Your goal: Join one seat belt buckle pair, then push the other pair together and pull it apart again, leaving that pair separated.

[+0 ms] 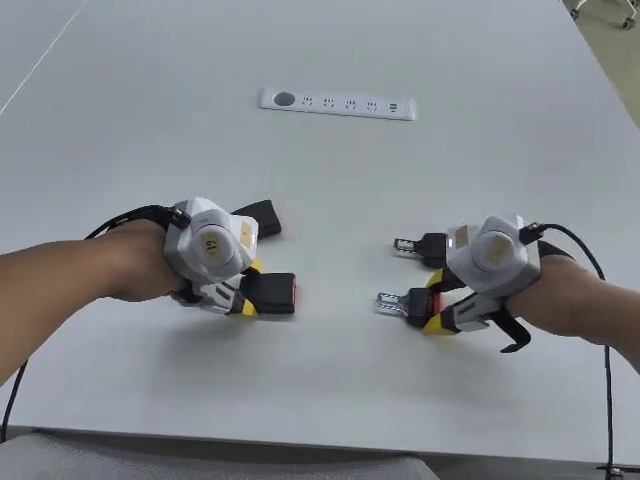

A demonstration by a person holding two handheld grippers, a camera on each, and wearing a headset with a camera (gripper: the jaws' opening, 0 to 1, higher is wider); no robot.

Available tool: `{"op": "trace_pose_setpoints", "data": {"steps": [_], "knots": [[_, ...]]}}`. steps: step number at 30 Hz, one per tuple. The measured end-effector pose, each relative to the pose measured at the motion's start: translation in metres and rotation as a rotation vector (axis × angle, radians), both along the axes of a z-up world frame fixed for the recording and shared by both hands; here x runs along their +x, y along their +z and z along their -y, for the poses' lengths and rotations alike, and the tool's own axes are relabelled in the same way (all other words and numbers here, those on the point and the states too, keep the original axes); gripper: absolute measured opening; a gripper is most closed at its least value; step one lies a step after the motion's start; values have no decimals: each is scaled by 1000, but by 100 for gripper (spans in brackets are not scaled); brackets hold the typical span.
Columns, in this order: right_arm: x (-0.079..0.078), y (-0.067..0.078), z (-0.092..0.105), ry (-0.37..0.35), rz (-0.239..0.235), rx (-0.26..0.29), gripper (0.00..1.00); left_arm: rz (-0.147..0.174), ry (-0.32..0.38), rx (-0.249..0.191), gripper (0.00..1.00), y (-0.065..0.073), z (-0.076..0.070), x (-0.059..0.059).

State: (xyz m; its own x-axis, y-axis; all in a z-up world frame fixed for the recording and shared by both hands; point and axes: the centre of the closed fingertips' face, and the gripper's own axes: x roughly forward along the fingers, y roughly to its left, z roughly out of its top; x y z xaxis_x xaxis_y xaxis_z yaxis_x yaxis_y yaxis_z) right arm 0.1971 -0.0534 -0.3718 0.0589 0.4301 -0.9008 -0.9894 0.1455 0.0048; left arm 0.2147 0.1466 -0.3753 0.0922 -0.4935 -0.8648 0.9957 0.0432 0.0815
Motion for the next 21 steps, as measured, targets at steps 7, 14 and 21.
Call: {"op": "trace_pose_setpoints", "data": {"steps": [7,14,21], "knots": [[0,3,-30,4,6,47,34,0,-4,1,32,1,1,-1],[10,-4,-54,10,10,86,34,-1,-6,4,32,3,1,-2],[13,-6,-76,21,9,98,34,-1,1,7,32,3,1,-2]]}}
